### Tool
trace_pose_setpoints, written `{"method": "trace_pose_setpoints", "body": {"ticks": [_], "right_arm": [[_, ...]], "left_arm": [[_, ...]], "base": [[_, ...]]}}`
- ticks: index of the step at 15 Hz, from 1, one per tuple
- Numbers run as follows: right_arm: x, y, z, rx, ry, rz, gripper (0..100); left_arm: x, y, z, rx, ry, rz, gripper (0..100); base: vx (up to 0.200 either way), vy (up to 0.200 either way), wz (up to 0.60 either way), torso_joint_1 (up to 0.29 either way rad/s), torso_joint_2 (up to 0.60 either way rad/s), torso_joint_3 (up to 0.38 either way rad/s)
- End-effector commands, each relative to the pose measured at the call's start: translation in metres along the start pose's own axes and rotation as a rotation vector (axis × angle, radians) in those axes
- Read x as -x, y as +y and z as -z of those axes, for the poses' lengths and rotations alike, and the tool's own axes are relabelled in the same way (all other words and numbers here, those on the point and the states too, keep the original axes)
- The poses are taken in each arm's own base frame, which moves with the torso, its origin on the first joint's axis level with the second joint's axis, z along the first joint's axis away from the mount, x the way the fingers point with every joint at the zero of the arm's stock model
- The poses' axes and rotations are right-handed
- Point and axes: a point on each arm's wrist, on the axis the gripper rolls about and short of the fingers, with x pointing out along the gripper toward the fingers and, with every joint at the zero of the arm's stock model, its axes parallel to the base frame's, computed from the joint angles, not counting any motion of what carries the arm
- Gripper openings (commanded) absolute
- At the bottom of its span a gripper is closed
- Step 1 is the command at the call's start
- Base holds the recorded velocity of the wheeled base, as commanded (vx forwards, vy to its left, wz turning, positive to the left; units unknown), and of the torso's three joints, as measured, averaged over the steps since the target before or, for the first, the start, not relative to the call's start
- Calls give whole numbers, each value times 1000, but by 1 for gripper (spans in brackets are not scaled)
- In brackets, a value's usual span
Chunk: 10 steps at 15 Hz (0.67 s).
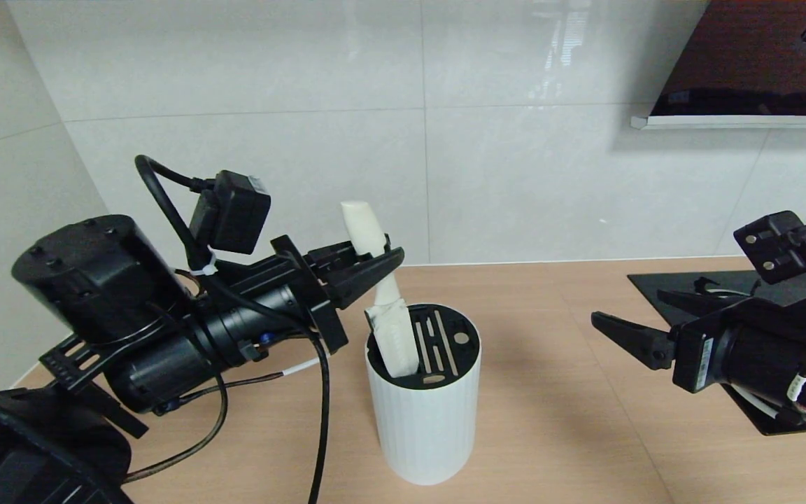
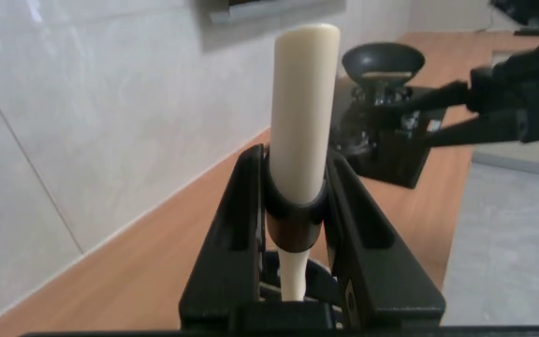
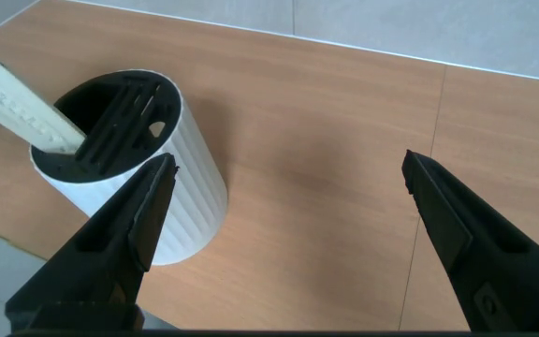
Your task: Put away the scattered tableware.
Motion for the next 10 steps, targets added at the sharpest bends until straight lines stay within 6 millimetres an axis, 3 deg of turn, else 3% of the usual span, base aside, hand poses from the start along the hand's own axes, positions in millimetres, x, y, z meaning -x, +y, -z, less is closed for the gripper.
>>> {"method": "trace_pose_setpoints", "body": {"ticks": [1, 10], "right_arm": [[0, 0, 1, 1, 3, 0, 100], [0, 0, 1, 1, 4, 0, 100]], "left_arm": [[-3, 2, 11, 16, 31, -1, 0], [-11, 6, 41, 30, 118, -1, 0]], "base": [[0, 0, 0, 0, 0, 0], [0, 0, 0, 0, 0, 0]]}}
